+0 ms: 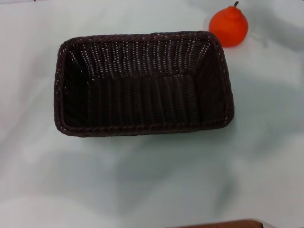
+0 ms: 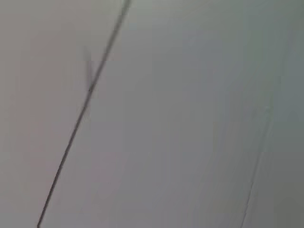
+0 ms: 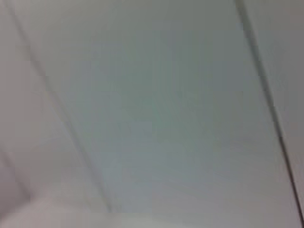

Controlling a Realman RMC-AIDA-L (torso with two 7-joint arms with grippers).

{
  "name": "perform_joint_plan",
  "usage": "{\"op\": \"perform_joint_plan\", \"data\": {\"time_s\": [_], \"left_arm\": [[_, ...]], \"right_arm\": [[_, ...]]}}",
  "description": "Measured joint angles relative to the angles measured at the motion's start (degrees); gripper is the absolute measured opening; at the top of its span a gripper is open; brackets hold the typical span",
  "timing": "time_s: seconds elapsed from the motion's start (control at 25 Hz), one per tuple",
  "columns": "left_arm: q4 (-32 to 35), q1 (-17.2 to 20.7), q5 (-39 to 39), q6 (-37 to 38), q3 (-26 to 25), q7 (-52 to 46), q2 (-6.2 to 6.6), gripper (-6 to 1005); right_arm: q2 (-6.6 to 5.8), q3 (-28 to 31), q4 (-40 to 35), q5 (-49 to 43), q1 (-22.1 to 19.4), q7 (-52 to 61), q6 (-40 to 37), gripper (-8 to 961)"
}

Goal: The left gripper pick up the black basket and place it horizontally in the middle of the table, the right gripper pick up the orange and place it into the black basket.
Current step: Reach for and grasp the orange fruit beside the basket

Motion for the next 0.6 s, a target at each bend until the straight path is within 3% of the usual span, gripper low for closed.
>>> {"op": "perform_joint_plan", "data": {"time_s": [0.12, 0.2, 0.24, 0.48, 0.56, 0.6], "left_arm": [[6.80, -2.51, -4.90, -2.71, -0.04, 12.65, -0.14, 583], [10.77, -3.87, -7.72, -4.05, -0.05, 17.46, -0.14, 583], [12.34, -4.46, -8.58, -4.47, -0.06, 18.98, -0.12, 583], [15.47, -5.60, -9.53, -4.94, -0.11, 20.39, 0.01, 569], [15.94, -5.59, -9.56, -4.98, -0.12, 20.24, 0.02, 568], [16.29, -5.44, -9.57, -5.07, -0.14, 20.21, 0.03, 568]], "right_arm": [[-1.69, 0.80, 7.68, -14.86, 0.30, 12.36, 0.10, 945], [-1.93, 1.26, 9.22, -18.20, 0.48, 15.15, 0.15, 945], [-2.14, 3.37, 13.08, -28.63, 1.41, 22.70, 0.33, 945], [-0.70, 5.90, 16.14, -44.85, 4.29, 30.29, 0.46, 945], [0.27, 5.80, 15.60, -47.16, 5.01, 30.40, -0.01, 945], [1.33, 5.77, 14.42, -48.65, 5.47, 30.17, -1.69, 945]]}}
